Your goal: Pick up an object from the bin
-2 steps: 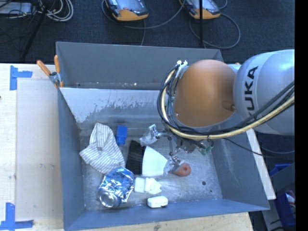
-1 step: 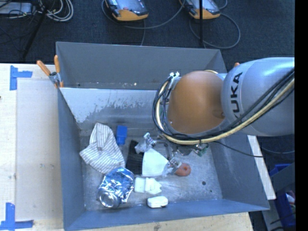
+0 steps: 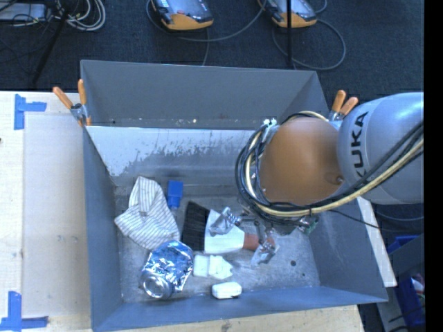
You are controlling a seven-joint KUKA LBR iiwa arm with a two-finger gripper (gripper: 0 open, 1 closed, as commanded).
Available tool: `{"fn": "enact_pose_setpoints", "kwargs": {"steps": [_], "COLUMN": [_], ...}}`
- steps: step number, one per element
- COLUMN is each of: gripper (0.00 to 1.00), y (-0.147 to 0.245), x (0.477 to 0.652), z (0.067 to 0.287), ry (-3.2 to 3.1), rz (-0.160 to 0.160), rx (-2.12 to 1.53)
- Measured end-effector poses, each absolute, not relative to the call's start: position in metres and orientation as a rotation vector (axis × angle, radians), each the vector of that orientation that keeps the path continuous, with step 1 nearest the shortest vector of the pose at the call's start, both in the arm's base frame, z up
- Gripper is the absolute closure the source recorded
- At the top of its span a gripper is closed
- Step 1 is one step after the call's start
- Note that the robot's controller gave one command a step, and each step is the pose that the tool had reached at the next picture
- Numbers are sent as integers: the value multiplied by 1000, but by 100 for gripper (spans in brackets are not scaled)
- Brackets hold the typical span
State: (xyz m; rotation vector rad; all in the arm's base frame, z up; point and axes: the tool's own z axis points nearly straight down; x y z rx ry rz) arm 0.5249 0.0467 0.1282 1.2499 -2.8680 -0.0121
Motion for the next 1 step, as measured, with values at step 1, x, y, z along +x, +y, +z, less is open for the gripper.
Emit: {"fn": "enact_pose_setpoints", "kwargs": {"steps": [1], "gripper": [100], "y": [11], "x": [588], "z": [84], "ry": [-2932], "rz": [-21], "rx": [1058]}}
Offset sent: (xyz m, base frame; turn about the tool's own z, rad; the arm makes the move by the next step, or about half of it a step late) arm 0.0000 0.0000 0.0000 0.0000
